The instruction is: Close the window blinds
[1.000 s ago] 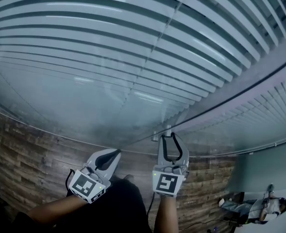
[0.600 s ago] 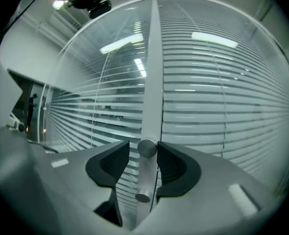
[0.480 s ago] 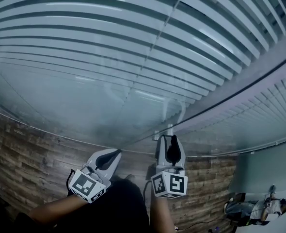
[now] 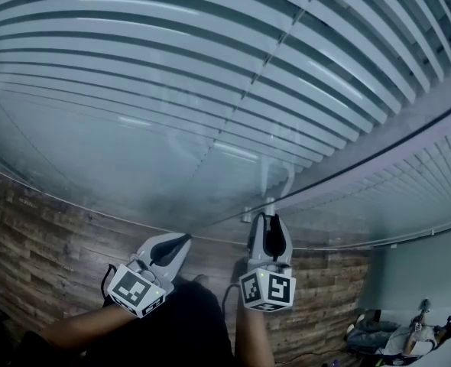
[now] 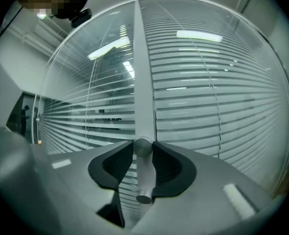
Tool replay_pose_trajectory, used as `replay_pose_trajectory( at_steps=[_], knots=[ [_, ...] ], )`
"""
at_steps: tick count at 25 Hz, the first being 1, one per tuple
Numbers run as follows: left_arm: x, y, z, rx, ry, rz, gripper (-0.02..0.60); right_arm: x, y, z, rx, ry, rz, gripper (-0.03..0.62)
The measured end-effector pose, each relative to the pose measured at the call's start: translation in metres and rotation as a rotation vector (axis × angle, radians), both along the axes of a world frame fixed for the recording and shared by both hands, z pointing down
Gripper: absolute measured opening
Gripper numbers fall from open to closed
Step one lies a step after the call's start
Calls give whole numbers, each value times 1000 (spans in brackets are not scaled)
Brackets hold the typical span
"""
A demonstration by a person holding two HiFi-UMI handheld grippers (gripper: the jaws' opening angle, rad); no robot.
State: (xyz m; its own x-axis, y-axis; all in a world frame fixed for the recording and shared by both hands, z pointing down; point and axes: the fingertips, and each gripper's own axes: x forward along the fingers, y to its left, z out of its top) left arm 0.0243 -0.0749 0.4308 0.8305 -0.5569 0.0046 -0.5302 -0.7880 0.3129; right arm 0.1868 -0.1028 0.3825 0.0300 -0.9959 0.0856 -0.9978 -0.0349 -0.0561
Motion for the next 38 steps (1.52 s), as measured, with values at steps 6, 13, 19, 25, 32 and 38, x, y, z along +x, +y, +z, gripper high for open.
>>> replay_pose_trajectory(
  at_steps=[6, 13, 19, 25, 32, 38],
  knots=[
    [4, 1, 0, -3, 3, 9, 0, -1, -3, 4, -65, 221, -24, 129],
    [0, 3, 5, -33, 5, 7, 0, -8, -3, 3, -152, 553, -47, 127],
    [2, 3, -7, 2, 14, 14, 0, -8, -4, 4, -180, 693, -39, 127],
    [-3, 8, -10, 28, 25, 31, 0, 4, 3, 3, -130, 243, -17, 173],
    [-9, 12, 4, 5, 3, 49, 0, 3, 0, -3, -32, -73, 0, 140],
    [3, 19, 2, 7, 0, 46, 0, 2, -1, -3, -55, 70, -20, 126]
  ],
)
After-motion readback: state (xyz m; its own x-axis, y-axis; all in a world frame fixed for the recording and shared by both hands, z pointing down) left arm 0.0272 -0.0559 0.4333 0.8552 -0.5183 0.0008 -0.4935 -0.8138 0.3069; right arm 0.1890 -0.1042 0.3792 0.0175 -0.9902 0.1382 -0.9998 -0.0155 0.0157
